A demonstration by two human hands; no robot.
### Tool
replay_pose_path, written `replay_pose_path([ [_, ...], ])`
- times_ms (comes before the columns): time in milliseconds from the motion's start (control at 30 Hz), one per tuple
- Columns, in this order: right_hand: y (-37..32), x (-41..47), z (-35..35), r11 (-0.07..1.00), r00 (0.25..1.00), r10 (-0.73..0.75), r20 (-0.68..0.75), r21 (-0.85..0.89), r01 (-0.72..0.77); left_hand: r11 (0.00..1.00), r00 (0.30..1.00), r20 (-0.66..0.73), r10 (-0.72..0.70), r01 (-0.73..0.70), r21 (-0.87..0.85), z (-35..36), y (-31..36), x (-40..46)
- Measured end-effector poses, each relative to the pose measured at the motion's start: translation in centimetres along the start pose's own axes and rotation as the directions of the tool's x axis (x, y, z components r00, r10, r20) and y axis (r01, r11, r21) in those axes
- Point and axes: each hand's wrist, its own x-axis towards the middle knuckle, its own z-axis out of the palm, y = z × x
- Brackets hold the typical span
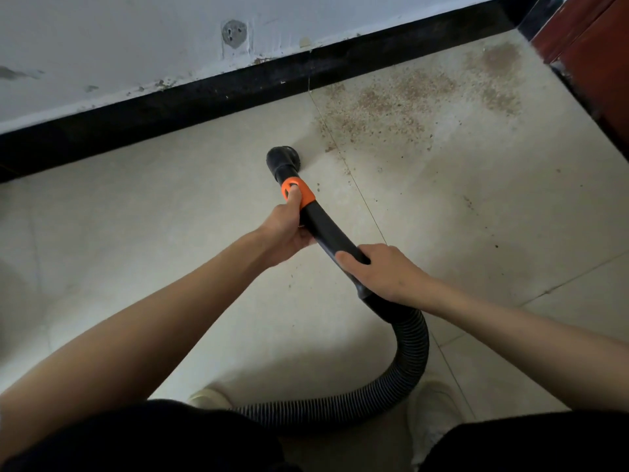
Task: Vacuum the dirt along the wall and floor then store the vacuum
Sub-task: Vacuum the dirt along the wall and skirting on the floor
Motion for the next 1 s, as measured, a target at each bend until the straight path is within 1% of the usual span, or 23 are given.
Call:
replay_pose_path([
  [100, 0.6, 0.0, -0.1, 0.999, 0.993, 0.044, 0.11, 0.018, -0.047, 0.999, 0.999, 0.025, -0.029, 0.03, -0.022, -0.3, -1.0, -0.5],
  [167, 0.6, 0.0, 0.3, 0.988, 0.983, 0.038, 0.178, 0.144, -0.064, 0.998, 1.0, 0.018, -0.022, 0.023, -0.06, -0.6, -1.6, -0.6],
  [200, 0.4, -0.1, 0.6, 0.977, 0.982, 0.008, 0.186, 0.206, -0.047, 0.997, 1.0, 0.004, -0.006, 0.007, -0.078, -0.8, -1.8, -0.7],
  [267, 0.0, -0.6, 1.2, 0.963, 0.99, -0.067, 0.127, 0.268, 0.031, 0.996, 0.999, -0.026, 0.026, -0.028, -0.083, -1.0, -2.1, -0.7],
  [333, -0.1, -1.3, 1.5, 0.965, 0.991, -0.107, 0.079, 0.249, 0.084, 0.997, 0.999, -0.035, 0.038, -0.04, -0.071, -0.9, -2.5, -1.1],
  [433, 0.8, -2.7, 1.2, 0.984, 0.99, -0.118, 0.072, 0.143, 0.107, 0.998, 0.999, -0.002, 0.047, -0.047, -0.037, 0.4, -3.2, -1.9],
  [500, 1.6, -3.5, 1.2, 0.986, 0.994, -0.098, 0.057, 0.139, 0.089, 0.998, 0.998, 0.006, 0.064, -0.064, -0.003, 1.8, -3.6, -2.2],
  [600, 2.7, -4.3, 1.6, 0.987, 0.998, -0.062, -0.008, 0.148, 0.062, 0.995, 0.997, 0.005, 0.081, -0.081, 0.066, 3.7, -3.8, -2.4],
  [700, 3.4, -4.1, 1.2, 0.986, 0.997, -0.052, -0.049, 0.153, 0.059, 0.993, 0.998, -0.028, 0.06, -0.057, 0.104, 4.8, -3.5, -2.3],
  [800, 4.0, -3.4, 0.3, 0.986, 0.998, -0.056, 0.012, 0.156, 0.054, 0.999, 0.996, -0.091, 0.002, 0.002, 0.054, 5.5, -4.0, -2.1],
  [867, 4.7, -3.0, 0.0, 0.987, 0.996, -0.067, 0.056, 0.15, 0.058, 1.0, 0.994, -0.107, -0.024, 0.023, -0.005, 5.7, -4.4, -1.8],
  [933, 5.6, -3.0, -0.3, 0.984, 0.994, -0.073, 0.077, 0.17, 0.059, 0.999, 0.996, -0.084, -0.03, 0.028, -0.033, 5.7, -4.9, -1.5],
  [1000, 6.4, -3.0, -0.7, 0.979, 0.994, -0.069, 0.084, 0.2, 0.051, 1.0, 0.998, -0.055, -0.029, 0.029, 0.001, 6.1, -5.4, -1.5],
])
